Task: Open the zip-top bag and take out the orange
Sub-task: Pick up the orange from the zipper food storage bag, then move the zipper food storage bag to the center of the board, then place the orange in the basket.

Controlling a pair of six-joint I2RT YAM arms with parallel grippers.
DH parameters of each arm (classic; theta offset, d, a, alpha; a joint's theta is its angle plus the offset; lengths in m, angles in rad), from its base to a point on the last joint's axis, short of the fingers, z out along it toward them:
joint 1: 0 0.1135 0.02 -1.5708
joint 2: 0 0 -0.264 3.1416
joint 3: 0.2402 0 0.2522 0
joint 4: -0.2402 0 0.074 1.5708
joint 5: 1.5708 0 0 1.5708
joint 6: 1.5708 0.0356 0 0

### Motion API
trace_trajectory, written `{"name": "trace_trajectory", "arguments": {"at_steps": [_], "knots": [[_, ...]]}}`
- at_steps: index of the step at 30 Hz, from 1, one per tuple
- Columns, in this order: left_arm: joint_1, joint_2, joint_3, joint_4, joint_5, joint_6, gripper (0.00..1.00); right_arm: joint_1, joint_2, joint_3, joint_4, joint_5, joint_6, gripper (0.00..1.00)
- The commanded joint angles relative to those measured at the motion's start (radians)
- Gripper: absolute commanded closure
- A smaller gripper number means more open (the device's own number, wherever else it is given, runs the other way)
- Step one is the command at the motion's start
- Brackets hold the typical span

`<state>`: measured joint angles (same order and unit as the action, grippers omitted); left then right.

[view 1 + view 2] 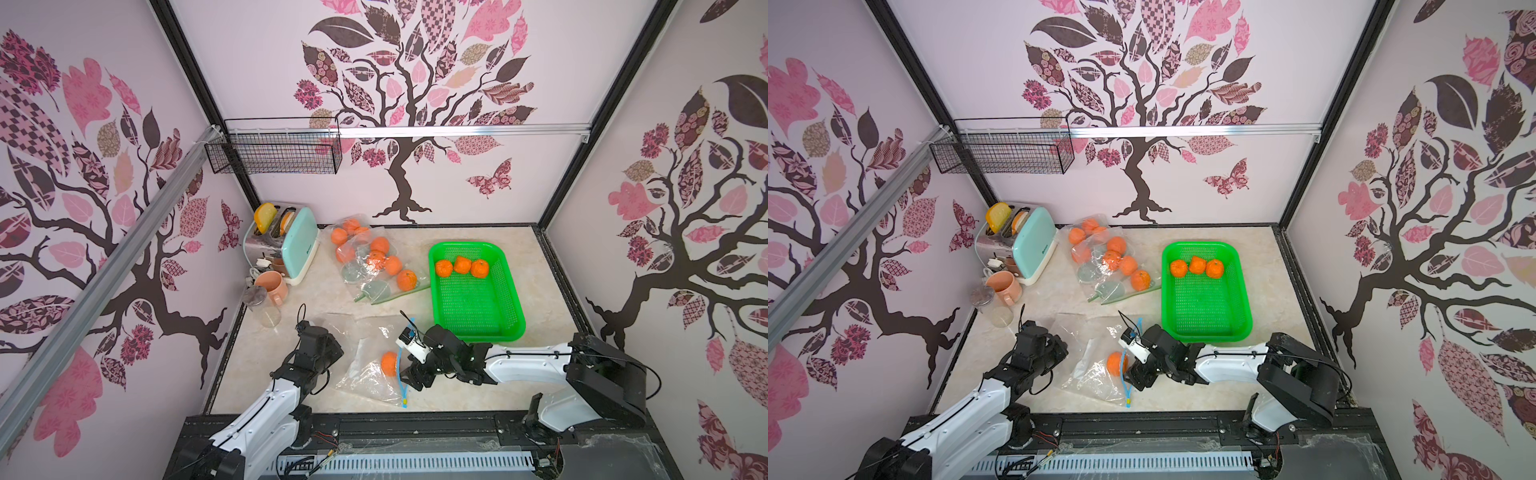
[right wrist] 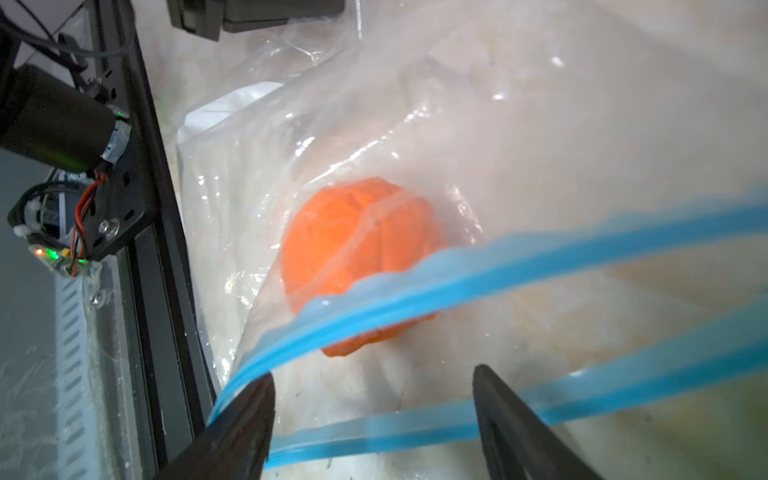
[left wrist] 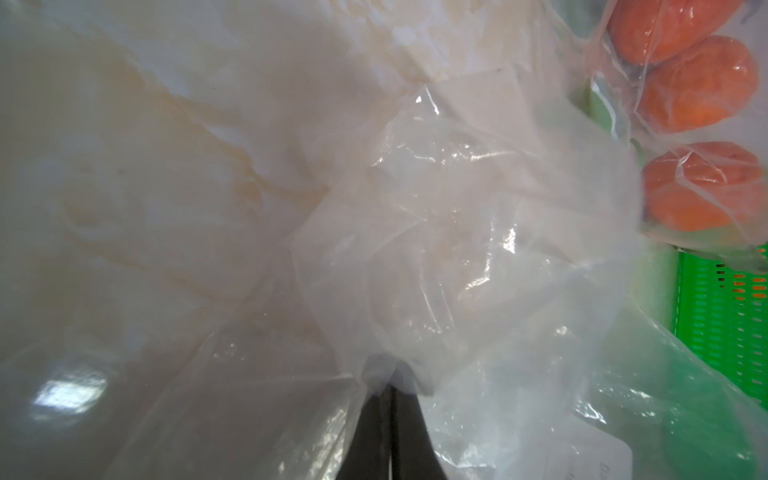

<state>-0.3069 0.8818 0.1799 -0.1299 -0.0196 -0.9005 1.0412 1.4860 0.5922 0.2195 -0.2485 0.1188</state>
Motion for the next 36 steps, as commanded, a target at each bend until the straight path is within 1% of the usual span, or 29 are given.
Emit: {"name": "trace_trajectory", "arguments": {"at_steps": [1,5,10,12,14,15,20,23,27,29,32,34,36], "knots": [[-0.003,0.017,0.021,0.03,0.021,0.002,1.0,0.015,0.035,0.068,-0.009,-0.011,-0.092,0.19],[-0.003,0.018,0.021,0.028,0.023,0.012,1.0,0.032,0.095,0.126,-0.013,0.051,-0.133,0.14],[-0.003,0.016,0.022,0.027,0.025,0.017,1.0,0.043,0.179,0.202,-0.032,0.038,-0.156,0.12],[-0.003,0.016,0.024,0.026,0.026,0.017,1.0,0.046,0.207,0.22,-0.044,0.026,-0.157,0.15],[-0.003,0.011,0.027,0.017,0.026,0.018,1.0,0.046,0.221,0.222,-0.056,0.012,-0.152,0.21],[-0.003,0.009,0.027,0.011,0.026,0.02,1.0,0.046,0.219,0.22,-0.065,0.009,-0.145,0.26],[-0.003,-0.022,0.036,-0.017,0.016,0.026,1.0,0.046,0.134,0.169,-0.09,0.009,-0.11,0.46],[-0.003,-0.05,0.034,-0.036,-0.006,0.025,1.0,0.046,0.029,0.126,-0.099,0.019,-0.1,0.5],[-0.003,-0.093,0.024,-0.065,-0.062,-0.002,1.0,0.031,-0.119,0.132,-0.216,0.061,-0.108,0.5],[-0.003,-0.112,0.022,-0.088,-0.112,-0.031,1.0,0.006,-0.181,0.151,-0.273,0.086,-0.091,0.5],[-0.003,-0.139,0.02,-0.099,-0.197,-0.064,1.0,-0.087,-0.262,0.201,-0.354,0.11,-0.044,0.49],[-0.003,-0.151,0.016,-0.073,-0.238,-0.076,1.0,-0.188,-0.309,0.218,-0.347,0.156,-0.008,0.48],[-0.003,-0.15,0.012,-0.031,-0.277,-0.091,1.0,-0.297,-0.326,0.246,-0.343,0.232,0.042,0.48]]}}
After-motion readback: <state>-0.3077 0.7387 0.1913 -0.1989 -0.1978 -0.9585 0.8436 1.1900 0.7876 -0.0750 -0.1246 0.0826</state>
